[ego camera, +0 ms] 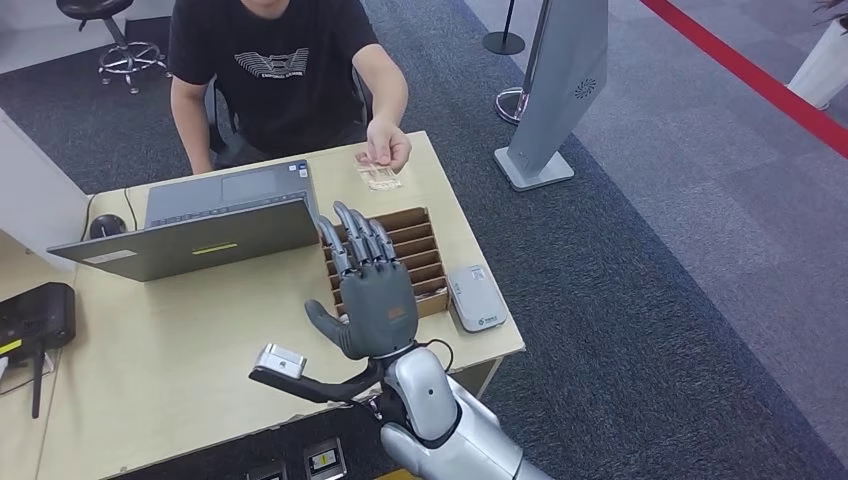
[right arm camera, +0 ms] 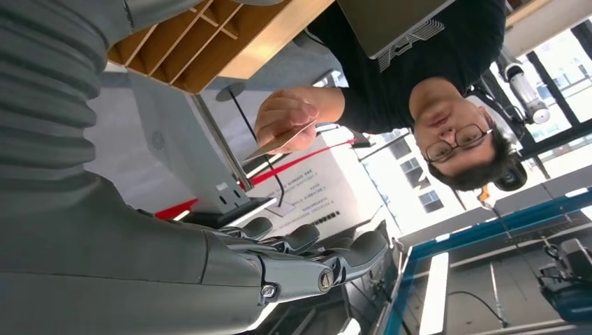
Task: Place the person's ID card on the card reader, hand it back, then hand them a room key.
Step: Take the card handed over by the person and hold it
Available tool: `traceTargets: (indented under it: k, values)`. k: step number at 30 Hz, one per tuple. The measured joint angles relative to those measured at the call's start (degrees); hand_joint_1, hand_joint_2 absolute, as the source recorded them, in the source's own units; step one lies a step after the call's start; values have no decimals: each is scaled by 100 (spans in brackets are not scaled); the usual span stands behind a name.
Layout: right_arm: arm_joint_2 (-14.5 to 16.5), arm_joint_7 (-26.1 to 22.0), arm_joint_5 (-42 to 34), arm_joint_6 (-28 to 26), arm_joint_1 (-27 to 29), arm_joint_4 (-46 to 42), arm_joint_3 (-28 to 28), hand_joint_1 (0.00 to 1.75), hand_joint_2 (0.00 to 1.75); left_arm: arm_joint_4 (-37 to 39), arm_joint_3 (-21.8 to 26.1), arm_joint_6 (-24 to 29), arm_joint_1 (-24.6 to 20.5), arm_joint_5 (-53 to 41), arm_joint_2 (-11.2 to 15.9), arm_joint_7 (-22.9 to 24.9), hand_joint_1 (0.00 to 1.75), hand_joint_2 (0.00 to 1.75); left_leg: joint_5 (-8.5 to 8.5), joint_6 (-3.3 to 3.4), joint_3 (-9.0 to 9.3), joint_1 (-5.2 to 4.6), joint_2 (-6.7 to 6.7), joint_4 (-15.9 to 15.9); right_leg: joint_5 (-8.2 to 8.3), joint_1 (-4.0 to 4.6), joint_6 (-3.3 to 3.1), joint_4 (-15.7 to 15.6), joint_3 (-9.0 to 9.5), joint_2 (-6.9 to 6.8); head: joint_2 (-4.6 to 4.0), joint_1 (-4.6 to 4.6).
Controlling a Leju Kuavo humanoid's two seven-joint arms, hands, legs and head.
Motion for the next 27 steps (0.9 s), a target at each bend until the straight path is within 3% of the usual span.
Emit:
traceTargets:
  k: [7, 14, 21, 27]
  values:
    - [-351, 699, 332, -2, -175, 28, 343, 0, 175, -214, 37, -205, 135, -176, 21, 64, 0, 0, 0, 0, 1, 0, 0, 0, 1, 0, 0, -1, 0, 0, 0, -1]
    - [-1031, 1852, 380, -2, -578, 52, 708, 0, 175, -404, 33, -362, 210, -258, 89, 30, 0, 0, 1, 1, 3, -2, 2, 1, 5, -2, 0, -1, 2, 0, 0, -1]
    - [-1367, 2184, 377, -2, -729, 135, 783, 0, 175, -484, 15, -407, 225, -255, 125, -59, 0, 0, 1, 0, 1, -1, 1, 1, 6, -1, -1, -1, -4, -1, 0, -2]
    - [-1594, 2212, 375, -5, -677, 178, 471, 0, 175, -526, -64, -508, 239, -327, 155, -147, 0, 0, 1, 1, 2, -2, 3, 2, 6, -2, -1, -1, -4, 0, 0, -1]
